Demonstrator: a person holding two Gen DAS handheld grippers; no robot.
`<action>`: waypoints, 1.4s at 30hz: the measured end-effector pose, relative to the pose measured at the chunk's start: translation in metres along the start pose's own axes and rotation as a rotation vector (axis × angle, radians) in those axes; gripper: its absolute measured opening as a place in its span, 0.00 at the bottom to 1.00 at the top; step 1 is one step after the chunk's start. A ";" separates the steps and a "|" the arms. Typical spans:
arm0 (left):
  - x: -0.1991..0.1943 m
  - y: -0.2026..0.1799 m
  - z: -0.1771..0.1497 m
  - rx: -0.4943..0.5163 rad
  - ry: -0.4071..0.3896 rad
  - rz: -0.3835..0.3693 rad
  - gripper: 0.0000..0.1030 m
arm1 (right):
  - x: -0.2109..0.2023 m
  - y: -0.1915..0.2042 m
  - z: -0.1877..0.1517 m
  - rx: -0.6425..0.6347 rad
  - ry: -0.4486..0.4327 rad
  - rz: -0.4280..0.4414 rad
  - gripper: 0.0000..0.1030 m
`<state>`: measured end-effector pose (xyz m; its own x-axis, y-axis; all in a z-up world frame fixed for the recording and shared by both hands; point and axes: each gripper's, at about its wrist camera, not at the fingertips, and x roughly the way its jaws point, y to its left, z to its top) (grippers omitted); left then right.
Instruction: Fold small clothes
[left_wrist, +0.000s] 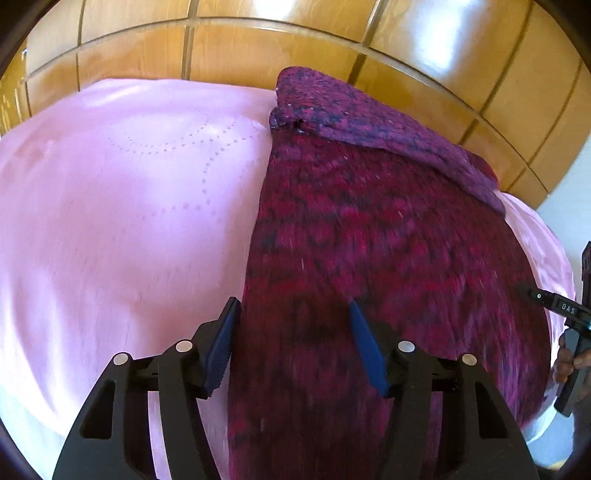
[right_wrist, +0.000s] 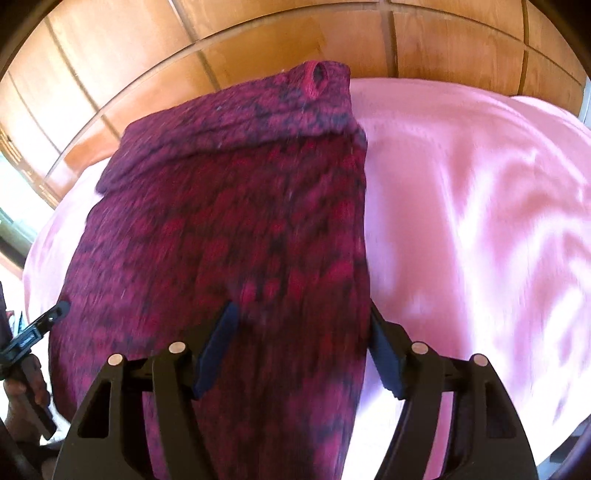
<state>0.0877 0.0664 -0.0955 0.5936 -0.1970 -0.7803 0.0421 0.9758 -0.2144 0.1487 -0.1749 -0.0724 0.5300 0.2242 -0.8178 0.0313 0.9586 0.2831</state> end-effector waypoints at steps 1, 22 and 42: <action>-0.005 -0.001 -0.005 0.010 0.002 -0.003 0.58 | -0.004 0.000 -0.005 -0.004 0.004 0.006 0.60; -0.063 0.036 -0.001 -0.117 0.016 -0.366 0.11 | -0.060 0.015 -0.026 0.068 0.023 0.317 0.16; 0.079 0.036 0.160 -0.335 0.078 -0.359 0.20 | 0.025 -0.033 0.092 0.351 -0.002 0.307 0.29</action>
<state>0.2646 0.1015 -0.0705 0.5267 -0.5342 -0.6612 -0.0354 0.7634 -0.6449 0.2387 -0.2172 -0.0566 0.5611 0.4876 -0.6689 0.1576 0.7304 0.6646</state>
